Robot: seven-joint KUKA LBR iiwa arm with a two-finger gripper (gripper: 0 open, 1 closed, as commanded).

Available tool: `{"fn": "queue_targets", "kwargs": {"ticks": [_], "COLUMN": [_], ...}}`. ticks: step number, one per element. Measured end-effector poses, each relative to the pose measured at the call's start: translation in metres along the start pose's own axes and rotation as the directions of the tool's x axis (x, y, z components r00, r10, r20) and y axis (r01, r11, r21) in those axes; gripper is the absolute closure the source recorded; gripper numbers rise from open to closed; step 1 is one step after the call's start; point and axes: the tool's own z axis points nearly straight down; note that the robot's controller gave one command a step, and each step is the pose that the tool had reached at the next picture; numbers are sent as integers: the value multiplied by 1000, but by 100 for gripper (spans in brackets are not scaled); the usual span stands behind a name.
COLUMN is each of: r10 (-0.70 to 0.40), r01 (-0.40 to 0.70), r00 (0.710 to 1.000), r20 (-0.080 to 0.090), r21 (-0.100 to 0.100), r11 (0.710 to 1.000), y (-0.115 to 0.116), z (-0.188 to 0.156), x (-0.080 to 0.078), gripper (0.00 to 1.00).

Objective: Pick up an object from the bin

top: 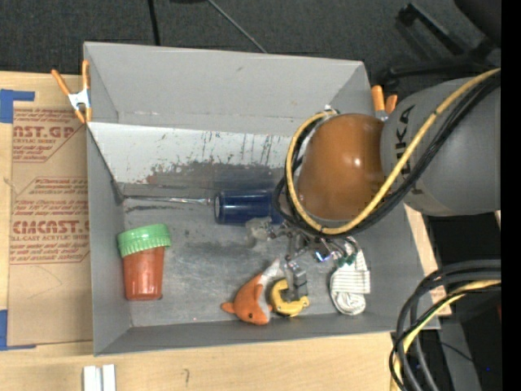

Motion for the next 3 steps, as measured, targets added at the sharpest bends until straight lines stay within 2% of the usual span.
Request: {"fn": "queue_targets", "kwargs": {"ticks": [1,2,3], "r10": [-188,-344,-432], "r01": [188,344,432], "r00": [982,939,902], "r20": [-2,3,2], "r21": [-2,2,-1], "r11": [982,939,902], "y": [22,23,18], "z": [19,60,77], "x": [-3,-6,-5], "gripper": [0,0,100]}}
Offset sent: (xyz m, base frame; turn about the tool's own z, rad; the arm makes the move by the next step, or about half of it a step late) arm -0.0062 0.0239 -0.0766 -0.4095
